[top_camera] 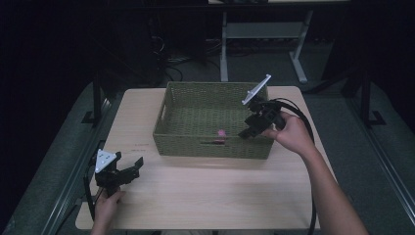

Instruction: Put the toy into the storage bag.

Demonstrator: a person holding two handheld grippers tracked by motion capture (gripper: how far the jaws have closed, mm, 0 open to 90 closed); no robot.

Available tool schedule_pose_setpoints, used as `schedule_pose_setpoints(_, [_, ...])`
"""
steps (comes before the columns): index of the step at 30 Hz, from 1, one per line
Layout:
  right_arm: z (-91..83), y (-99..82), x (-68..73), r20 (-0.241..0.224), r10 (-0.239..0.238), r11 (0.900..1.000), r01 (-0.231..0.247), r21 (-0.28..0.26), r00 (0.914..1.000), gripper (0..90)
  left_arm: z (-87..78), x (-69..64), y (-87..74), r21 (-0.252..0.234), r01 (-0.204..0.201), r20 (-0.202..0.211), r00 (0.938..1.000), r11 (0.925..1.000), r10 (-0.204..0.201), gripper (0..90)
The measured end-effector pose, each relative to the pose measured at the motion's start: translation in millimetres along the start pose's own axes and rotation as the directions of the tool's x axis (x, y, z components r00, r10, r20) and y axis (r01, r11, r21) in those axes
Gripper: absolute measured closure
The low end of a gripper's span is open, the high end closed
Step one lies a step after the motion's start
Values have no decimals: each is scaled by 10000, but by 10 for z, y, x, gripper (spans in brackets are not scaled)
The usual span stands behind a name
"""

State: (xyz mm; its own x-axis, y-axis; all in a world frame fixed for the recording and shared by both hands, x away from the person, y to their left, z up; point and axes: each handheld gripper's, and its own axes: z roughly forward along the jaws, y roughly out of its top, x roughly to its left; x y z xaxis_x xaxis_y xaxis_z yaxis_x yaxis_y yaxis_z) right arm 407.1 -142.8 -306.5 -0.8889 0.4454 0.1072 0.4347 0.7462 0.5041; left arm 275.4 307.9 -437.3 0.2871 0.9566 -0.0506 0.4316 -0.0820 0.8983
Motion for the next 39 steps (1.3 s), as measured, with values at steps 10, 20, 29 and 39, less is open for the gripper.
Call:
schedule_pose_setpoints(10, [0,-130,99,-77,-54,10000,54,-44,10000,324,1,-7,0,25,-50,16,10000,10000,50,130])
schedule_pose_setpoints(20, [55,-229,193,-178,-166,9998,165,-63,9997,324,-3,-4,1,1,-37,18,10000,10000,37,129])
schedule_pose_setpoints(29, [116,-344,249,-317,-114,9999,110,-124,9994,323,-6,2,-1,26,2,17,10000,10000,-2,129])
schedule_pose_setpoints(39, [198,-486,299,-459,-45,9999,40,-108,9989,322,-7,0,-3,37,26,23,10000,10000,-26,129])
